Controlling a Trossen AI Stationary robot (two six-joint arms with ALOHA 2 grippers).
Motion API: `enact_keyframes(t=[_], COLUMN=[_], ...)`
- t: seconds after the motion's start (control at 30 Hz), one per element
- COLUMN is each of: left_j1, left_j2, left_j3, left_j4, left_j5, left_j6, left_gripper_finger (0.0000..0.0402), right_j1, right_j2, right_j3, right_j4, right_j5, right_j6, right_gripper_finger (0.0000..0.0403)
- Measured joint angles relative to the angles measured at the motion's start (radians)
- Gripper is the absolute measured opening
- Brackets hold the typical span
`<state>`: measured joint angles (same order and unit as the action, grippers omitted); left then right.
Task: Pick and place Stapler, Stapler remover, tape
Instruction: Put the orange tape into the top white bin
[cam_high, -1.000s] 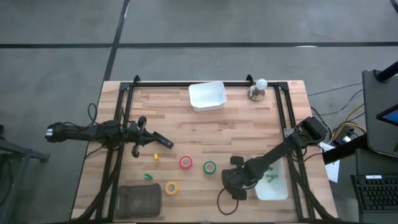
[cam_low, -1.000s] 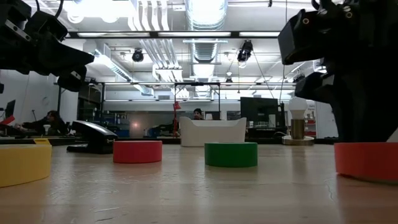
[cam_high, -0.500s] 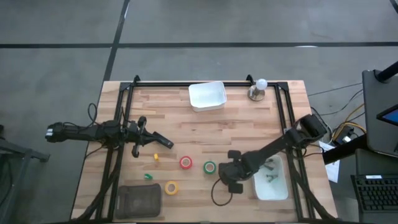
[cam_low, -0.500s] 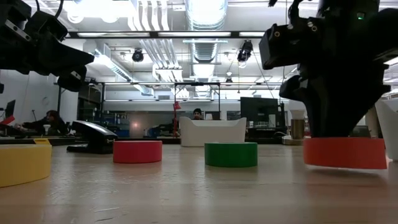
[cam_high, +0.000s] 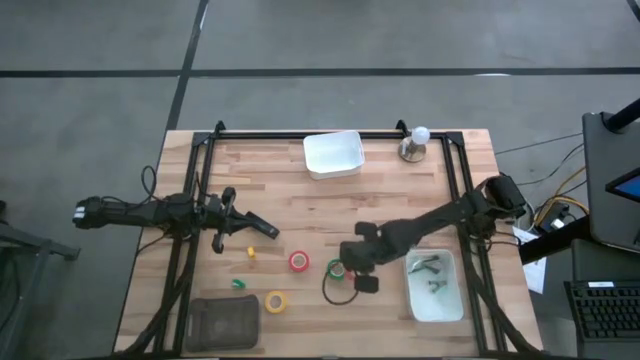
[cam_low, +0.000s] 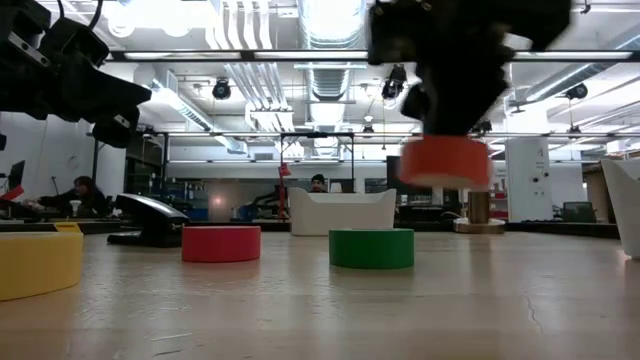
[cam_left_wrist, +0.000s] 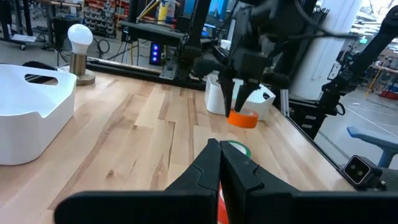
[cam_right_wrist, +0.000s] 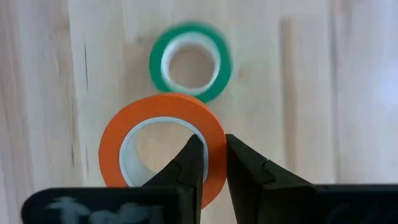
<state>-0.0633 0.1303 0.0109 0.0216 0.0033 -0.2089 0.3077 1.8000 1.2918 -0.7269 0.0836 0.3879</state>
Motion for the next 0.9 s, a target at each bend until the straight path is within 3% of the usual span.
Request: enact_keyframes(t=[0.27,0.9], left_j1=[0.000,0.000], left_j2=[0.001,0.001], left_j3=[0.000,0.000], left_j4=[0.000,0.000], left_j5=[0.000,0.000], left_j6=[0.000,0.000], left_gripper_finger=[0.0007,0.0007], right_j1=[-0.076,-0.409], right_j2=[0.000,0.000], right_j3=[0.124,0.221], right_j4=[-0.083,-0.066], right_j5=[0.100,0.102], right_j6=[-0.113,-0.298], right_gripper_finger=[0.0046,0.0045])
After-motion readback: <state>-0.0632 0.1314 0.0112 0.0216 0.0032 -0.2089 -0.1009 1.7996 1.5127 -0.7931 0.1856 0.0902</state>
